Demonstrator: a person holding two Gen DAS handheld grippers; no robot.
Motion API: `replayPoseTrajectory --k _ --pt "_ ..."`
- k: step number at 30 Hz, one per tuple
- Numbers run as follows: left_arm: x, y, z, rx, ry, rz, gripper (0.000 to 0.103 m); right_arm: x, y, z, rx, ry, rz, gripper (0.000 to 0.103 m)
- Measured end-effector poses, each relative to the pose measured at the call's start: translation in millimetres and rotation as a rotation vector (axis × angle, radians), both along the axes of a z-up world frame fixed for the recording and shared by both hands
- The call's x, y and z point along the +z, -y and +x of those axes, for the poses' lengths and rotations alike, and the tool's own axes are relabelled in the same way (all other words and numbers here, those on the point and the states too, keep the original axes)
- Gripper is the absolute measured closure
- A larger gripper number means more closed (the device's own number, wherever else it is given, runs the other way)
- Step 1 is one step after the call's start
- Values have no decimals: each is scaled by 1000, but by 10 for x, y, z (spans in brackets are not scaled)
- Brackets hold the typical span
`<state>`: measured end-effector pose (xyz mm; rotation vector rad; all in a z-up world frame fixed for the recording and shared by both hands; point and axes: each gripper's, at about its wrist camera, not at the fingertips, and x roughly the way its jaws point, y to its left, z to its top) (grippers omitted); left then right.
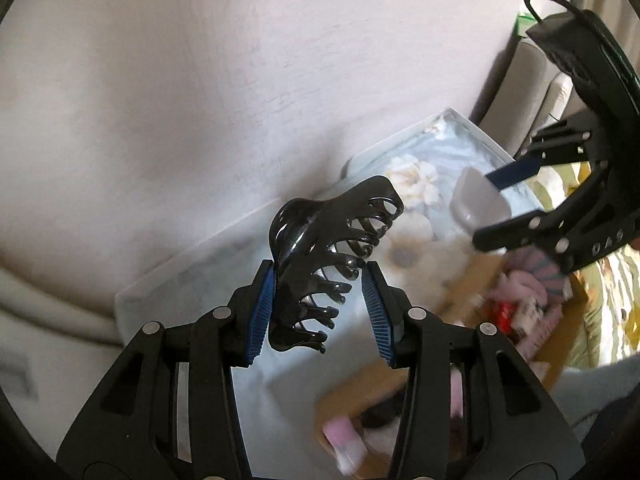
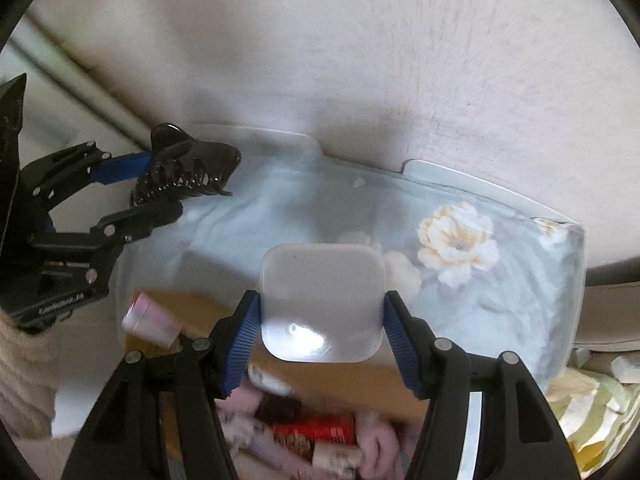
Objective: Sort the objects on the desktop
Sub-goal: 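Carry the hair clip and white case into the cardboard box and open both tools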
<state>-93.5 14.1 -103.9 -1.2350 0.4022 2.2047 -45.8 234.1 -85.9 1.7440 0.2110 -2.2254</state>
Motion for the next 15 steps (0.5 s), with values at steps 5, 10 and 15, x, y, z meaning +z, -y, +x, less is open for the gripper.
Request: replayPoseTrajectory --k 5,10,15 --pt "180 102 558 8 6 8 62 11 74 290 18 -23 -15 46" --pt "174 134 1035 33 39 -4 62 -66 -3 636 14 -5 -18 45" --pt "-43 14 1388 76 76 -33 62 -225 -62 991 -16 32 -23 45"
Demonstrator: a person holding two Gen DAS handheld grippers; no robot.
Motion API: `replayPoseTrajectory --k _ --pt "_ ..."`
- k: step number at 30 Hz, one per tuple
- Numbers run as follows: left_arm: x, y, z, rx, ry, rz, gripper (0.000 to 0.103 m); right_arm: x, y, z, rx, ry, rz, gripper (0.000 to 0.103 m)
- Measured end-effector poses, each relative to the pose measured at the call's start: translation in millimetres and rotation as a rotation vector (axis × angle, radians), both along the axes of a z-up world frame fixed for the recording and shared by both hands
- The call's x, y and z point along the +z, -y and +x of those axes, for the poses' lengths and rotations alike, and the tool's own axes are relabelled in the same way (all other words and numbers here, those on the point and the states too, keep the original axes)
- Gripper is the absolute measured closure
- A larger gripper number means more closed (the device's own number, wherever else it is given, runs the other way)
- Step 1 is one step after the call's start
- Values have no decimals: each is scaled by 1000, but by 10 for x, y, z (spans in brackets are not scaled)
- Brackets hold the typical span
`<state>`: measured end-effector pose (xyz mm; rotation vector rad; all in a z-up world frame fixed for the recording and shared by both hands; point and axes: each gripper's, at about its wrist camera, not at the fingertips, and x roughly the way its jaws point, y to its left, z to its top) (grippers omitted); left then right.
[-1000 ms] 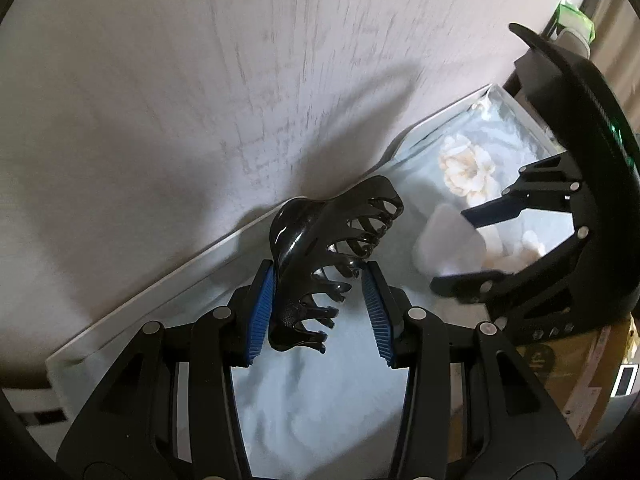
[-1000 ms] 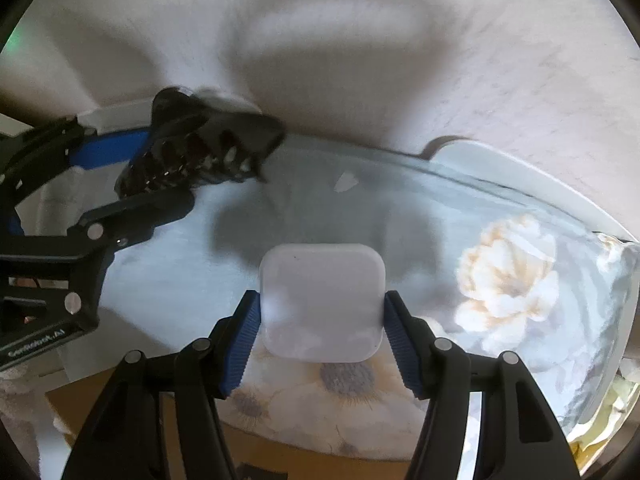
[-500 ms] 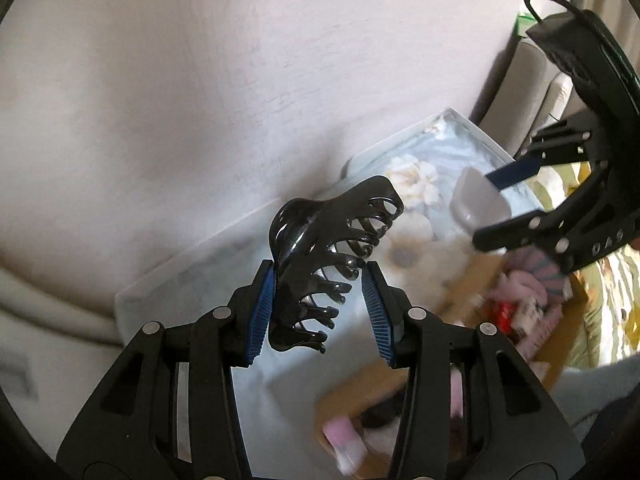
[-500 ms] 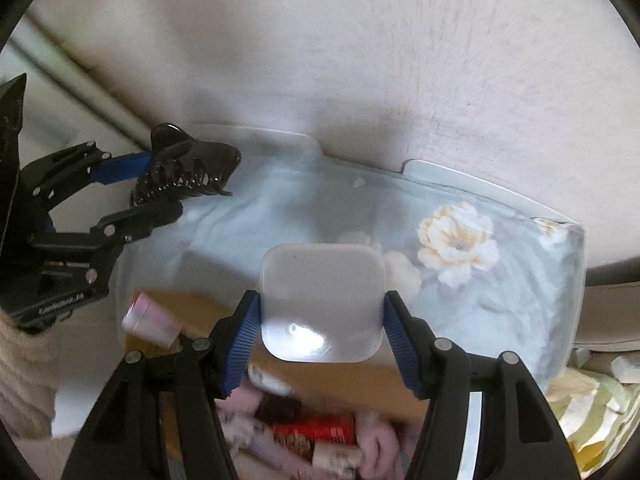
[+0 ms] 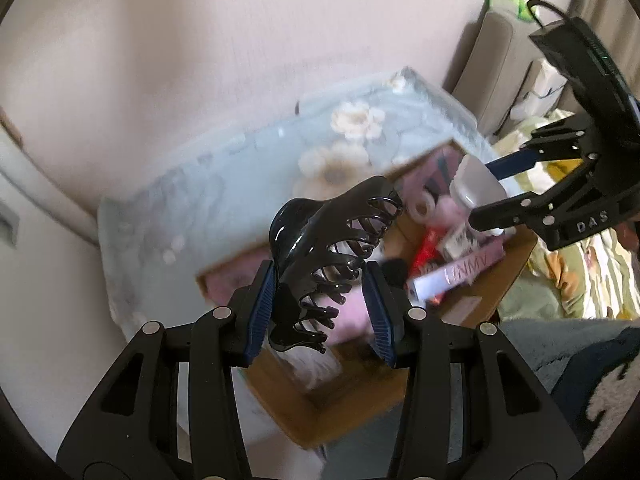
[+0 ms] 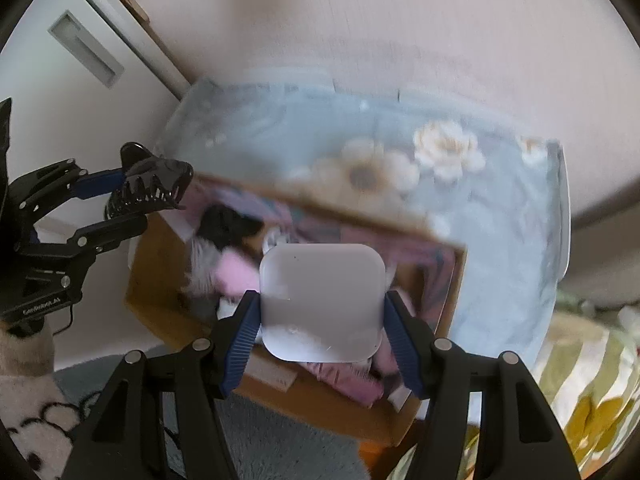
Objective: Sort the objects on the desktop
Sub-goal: 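Carry the hair clip and white case into the cardboard box and open both tools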
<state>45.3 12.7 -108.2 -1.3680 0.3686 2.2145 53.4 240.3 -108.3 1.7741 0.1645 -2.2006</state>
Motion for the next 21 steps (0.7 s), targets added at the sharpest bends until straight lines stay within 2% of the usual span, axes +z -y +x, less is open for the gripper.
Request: replayPoseTrajectory --k 5,9,17,18,19,20,21 --pt "-272 -128 203 17 9 -95 62 -174 8 194 -21 3 26 46" --pt "-372 -213 225 22 28 -60 62 -217 6 245 -24 -2 25 45" --pt "-318 -217 183 51 18 -69 60 -203 -23 213 -28 -27 33 45" --pt "-289 -205 168 60 24 -55 45 -208 -30 204 -36 -26 35 45" --pt "-277 -200 154 69 33 -49 9 -215 -36 196 -45 -23 40 43" --pt "-265 -196 145 85 37 -47 2 -222 -39 194 -50 -20 48 40" --pt "-238 -181 146 102 22 -43 0 -231 -36 196 -46 -17 57 29"
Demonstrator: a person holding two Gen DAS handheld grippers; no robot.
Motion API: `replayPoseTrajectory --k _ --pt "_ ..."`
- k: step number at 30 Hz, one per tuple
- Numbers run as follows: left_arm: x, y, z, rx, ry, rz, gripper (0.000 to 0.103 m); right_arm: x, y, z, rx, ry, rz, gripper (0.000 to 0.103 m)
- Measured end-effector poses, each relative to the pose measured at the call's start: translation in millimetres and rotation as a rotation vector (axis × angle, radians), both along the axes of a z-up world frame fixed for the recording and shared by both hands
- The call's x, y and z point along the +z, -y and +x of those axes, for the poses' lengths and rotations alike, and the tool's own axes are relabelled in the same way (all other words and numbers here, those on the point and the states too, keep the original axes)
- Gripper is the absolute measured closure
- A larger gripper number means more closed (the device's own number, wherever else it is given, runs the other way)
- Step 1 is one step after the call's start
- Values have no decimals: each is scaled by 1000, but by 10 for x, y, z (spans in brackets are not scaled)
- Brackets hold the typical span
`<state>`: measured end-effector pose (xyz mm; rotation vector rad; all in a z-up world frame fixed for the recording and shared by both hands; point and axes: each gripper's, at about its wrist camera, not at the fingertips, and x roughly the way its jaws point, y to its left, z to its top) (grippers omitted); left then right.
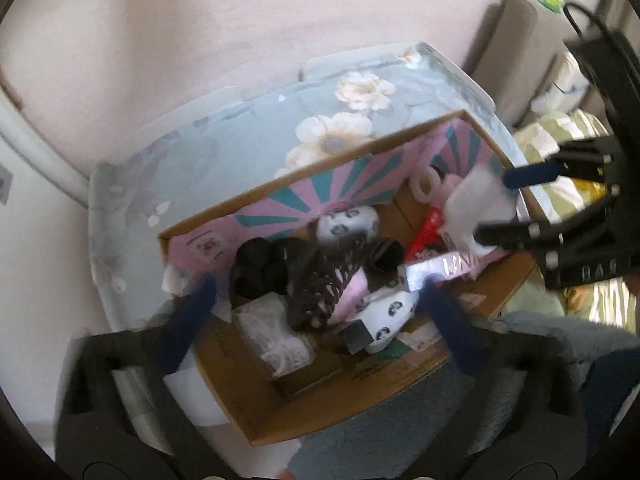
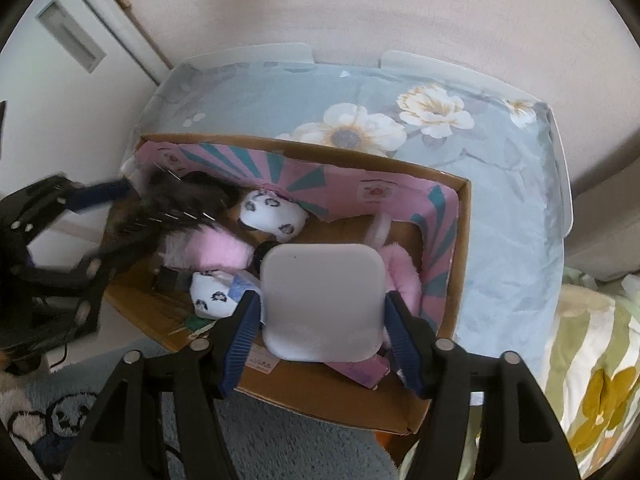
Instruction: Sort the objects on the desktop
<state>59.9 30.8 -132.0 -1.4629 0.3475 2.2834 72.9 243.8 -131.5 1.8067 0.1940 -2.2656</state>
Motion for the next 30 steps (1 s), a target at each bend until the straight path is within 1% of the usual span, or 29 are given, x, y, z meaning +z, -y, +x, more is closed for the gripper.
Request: replayPoseTrajectory --k 1,3,4,9,22,26,29,30 --pt "34 23 -1 10 -9 17 0 -9 4 2 2 2 12 13" --pt "68 54 -21 21 2 48 0 -28 11 20 13 1 28 3" --pt "79 66 -30 31 1 50 0 -26 7 31 16 -4 18 1" --pt "86 59 -54 55 -15 9 0 -43 -49 25 -27 17 -39 1" --pt "170 46 -53 92 -30 -8 0 63 -13 38 -60 -11 -31 1" --pt "320 66 -63 130 -68 -15 0 197 -29 22 -94 -35 -16 1" --pt "498 79 -106 191 -136 -49 0 346 -39 -16 -121 -63 -36 1" --pt "569 80 -118 225 -174 -71 0 390 -43 -25 -132 -75 -46 1"
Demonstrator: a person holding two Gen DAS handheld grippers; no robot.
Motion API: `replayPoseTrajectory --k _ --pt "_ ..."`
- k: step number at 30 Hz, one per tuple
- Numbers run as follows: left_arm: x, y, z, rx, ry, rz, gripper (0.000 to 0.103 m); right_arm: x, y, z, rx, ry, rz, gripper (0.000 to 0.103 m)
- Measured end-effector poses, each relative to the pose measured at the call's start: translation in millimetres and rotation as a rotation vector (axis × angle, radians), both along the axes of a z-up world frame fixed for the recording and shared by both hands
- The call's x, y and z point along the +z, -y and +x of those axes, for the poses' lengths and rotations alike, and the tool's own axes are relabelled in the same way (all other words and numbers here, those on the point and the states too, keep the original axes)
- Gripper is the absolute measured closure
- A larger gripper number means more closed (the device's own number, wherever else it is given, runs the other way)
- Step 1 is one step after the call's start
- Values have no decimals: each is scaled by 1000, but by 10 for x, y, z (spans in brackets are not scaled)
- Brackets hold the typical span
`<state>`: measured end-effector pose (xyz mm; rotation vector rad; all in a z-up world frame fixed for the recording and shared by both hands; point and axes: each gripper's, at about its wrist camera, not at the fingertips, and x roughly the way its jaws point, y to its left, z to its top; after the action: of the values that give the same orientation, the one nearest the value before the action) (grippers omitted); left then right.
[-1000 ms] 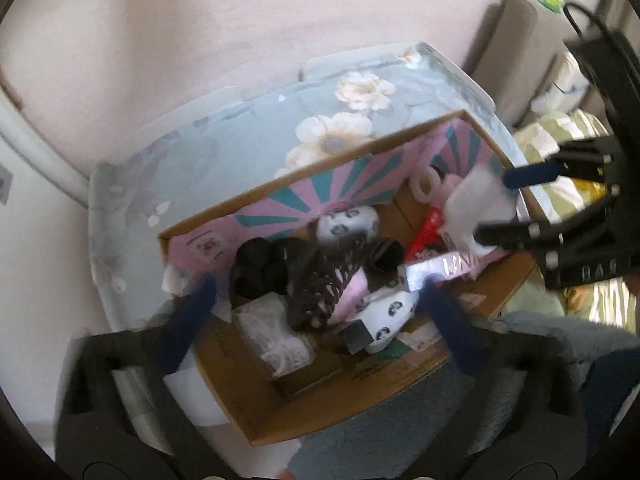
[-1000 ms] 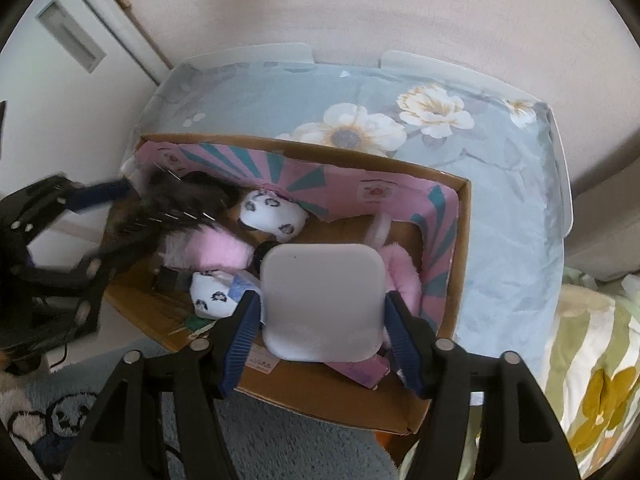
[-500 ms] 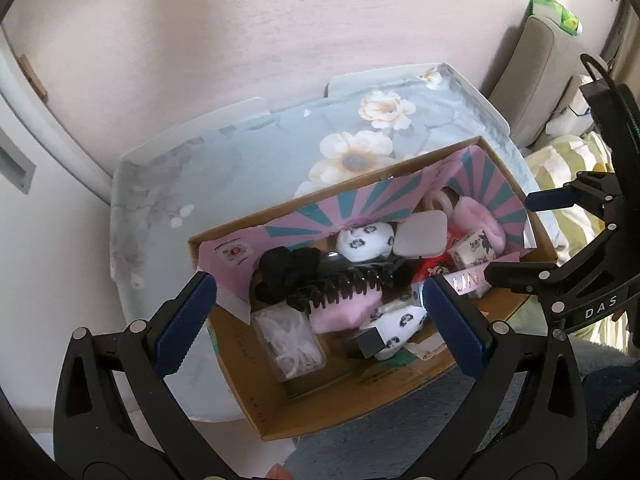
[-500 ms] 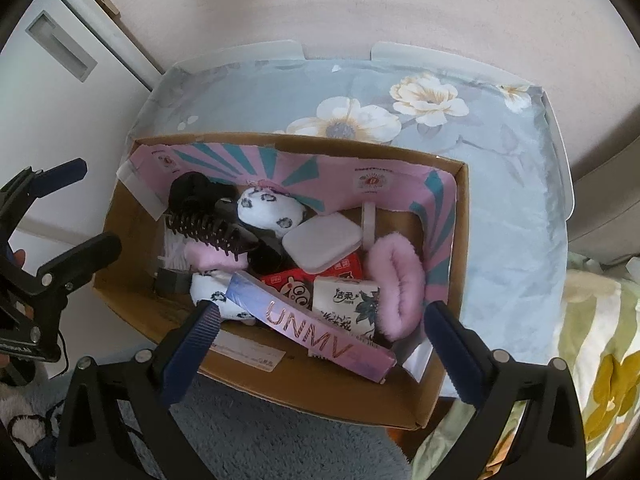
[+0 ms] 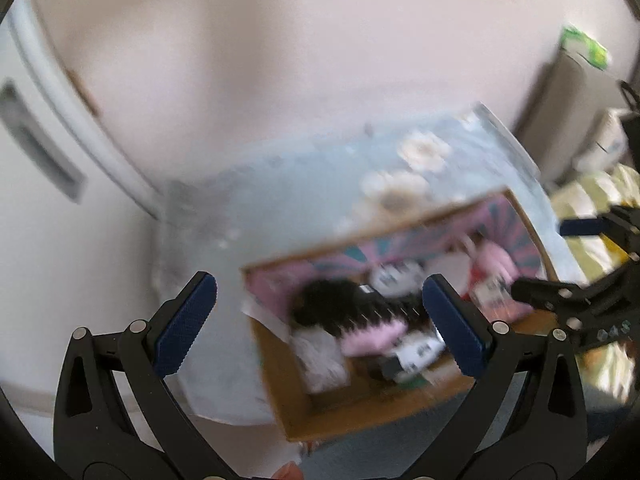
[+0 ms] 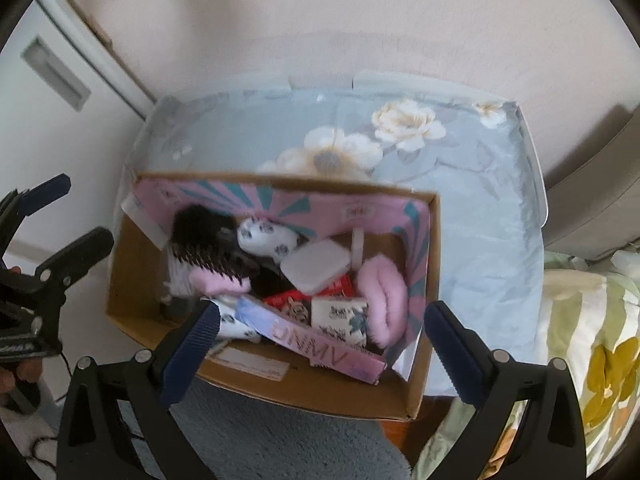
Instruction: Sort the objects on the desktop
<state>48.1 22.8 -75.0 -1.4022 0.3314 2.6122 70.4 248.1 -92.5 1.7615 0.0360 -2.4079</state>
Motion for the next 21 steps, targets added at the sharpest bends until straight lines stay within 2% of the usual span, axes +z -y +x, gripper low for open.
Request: replayPoseTrajectory --k 2,7,10,14,18,21 --pt "75 10 -13 45 -28 3 0 76 -11 -11 -27 -24 -8 1" --pt "228 109 -29 150 -59 97 0 174 -77 -40 -105 -65 -10 1" --pt "264 159 -56 201 -79 98 0 168 -154 -50 -161 -71 -15 1" --pt "242 185 -76 230 -73 100 0 211 -221 -24 -205 -119 14 1" --pt "213 207 -82 243 -57 103 0 298 -244 35 -239 -210 57 1" --pt "199 219 -84 248 -55 101 0 312 -230 40 -229 -221 59 1"
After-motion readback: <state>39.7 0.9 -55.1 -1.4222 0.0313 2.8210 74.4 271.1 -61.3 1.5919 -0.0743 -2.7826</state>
